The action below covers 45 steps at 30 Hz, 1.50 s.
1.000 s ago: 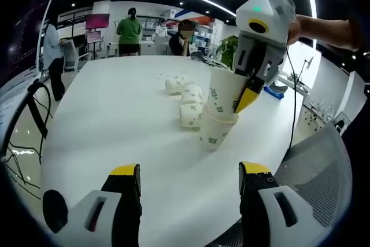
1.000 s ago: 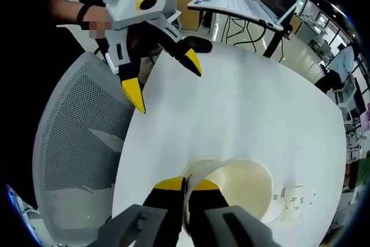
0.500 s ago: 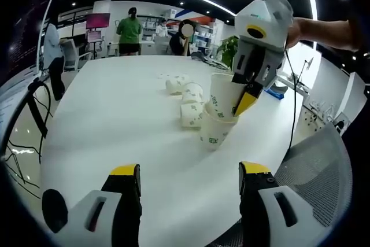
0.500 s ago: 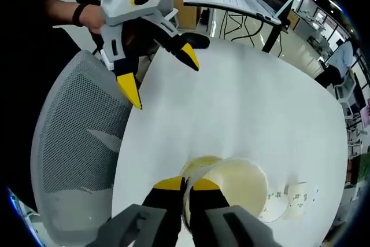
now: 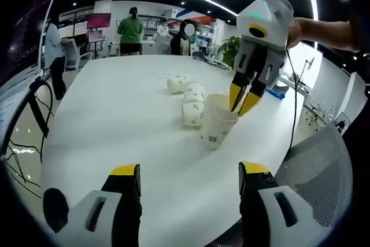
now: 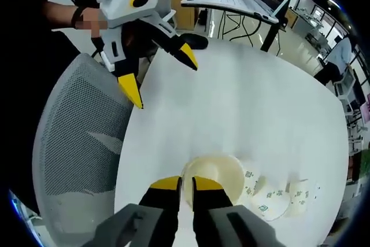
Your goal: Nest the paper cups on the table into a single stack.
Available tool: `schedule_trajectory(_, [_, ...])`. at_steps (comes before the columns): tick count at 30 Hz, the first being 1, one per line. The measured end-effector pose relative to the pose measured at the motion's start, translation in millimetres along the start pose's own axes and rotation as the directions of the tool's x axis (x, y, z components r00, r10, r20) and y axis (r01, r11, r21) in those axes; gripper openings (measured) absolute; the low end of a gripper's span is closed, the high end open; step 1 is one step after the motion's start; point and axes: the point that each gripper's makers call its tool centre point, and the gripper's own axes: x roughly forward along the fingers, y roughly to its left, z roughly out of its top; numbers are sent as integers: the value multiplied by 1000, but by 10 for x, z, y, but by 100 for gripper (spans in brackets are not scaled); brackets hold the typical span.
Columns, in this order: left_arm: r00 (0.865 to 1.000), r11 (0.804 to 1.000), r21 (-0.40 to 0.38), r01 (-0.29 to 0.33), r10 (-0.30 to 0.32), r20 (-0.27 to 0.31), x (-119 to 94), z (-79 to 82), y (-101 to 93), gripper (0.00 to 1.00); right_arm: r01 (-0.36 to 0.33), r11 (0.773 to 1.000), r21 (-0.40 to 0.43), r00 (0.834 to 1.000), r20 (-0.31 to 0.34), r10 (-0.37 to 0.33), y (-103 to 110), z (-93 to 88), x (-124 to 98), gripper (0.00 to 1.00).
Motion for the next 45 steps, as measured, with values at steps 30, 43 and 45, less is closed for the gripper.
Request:
schedule_trajectory(30, [1000,999,26,25,-25,-5,26,13,-123,67,91,979,182,989,100,-111,-97,-248,-241,15])
schedule_trajectory(43, [999,998,54,36,-34,-26,104,-39,-41,67,128,897,423,962,167,-216,-120,-555,-322,23])
schedule_trajectory(45, [999,998,58,37,-36,-30,116,-39,-35,67,134,887,443,960,164,-227,-99,-584,-325,25])
